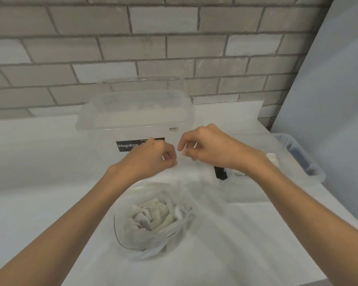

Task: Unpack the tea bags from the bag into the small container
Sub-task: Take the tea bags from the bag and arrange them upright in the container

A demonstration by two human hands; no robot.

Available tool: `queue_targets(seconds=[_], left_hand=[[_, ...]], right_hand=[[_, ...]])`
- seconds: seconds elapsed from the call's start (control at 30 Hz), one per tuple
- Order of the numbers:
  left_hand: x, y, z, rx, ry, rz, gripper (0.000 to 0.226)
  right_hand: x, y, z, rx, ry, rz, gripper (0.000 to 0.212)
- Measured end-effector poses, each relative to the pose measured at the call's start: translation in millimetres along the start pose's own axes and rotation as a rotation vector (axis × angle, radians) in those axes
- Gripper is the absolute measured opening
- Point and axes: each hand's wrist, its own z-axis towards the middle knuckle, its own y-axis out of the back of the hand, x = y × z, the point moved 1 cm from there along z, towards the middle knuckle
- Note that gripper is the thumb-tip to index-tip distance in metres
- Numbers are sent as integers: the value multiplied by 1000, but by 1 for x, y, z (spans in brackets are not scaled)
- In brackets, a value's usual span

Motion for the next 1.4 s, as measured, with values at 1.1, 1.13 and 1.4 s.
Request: queue_targets(seconds=[1.1,1.13,1.4], left_hand=[[62,-42,-109,-230,113,-759,8],[63,-42,-110,-252,123,-805,8],[68,-46,-121,-391,284,-1151,8]], right_hand=[[53,-105,1,-99,-46,195,9],[53,-103,1,-127,-44,218,10],[48,-119,-9,-89,-106,265,15]])
